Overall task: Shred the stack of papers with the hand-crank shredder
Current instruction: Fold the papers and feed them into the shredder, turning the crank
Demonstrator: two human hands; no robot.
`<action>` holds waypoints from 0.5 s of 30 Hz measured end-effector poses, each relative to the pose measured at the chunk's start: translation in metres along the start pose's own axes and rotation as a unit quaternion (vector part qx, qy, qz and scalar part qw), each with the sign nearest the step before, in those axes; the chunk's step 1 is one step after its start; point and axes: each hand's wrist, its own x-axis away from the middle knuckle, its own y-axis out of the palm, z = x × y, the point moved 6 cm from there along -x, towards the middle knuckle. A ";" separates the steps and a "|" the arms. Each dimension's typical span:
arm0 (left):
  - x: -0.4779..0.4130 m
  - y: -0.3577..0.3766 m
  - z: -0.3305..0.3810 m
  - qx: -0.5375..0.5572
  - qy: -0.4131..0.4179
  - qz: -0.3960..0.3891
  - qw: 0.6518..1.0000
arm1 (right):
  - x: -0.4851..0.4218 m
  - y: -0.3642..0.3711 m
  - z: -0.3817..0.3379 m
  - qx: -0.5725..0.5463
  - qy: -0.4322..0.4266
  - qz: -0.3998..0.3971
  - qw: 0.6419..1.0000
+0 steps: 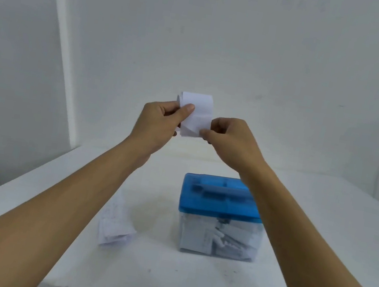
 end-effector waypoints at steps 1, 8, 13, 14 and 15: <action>0.000 0.014 0.000 0.003 -0.005 -0.015 1.000 | 0.001 -0.011 0.008 0.020 0.005 0.004 1.000; 0.013 0.088 -0.025 -0.046 -0.047 -0.138 0.988 | 0.013 -0.058 0.063 0.097 0.041 0.008 0.994; 0.020 0.114 -0.037 -0.081 -0.045 -0.174 0.980 | 0.024 -0.068 0.093 0.110 0.074 0.009 0.991; 0.021 0.117 -0.039 -0.089 -0.044 -0.185 0.978 | 0.025 -0.068 0.098 0.118 0.083 -0.001 0.990; 0.022 0.119 -0.042 -0.097 -0.041 -0.198 0.975 | 0.027 -0.067 0.103 0.124 0.092 -0.013 0.988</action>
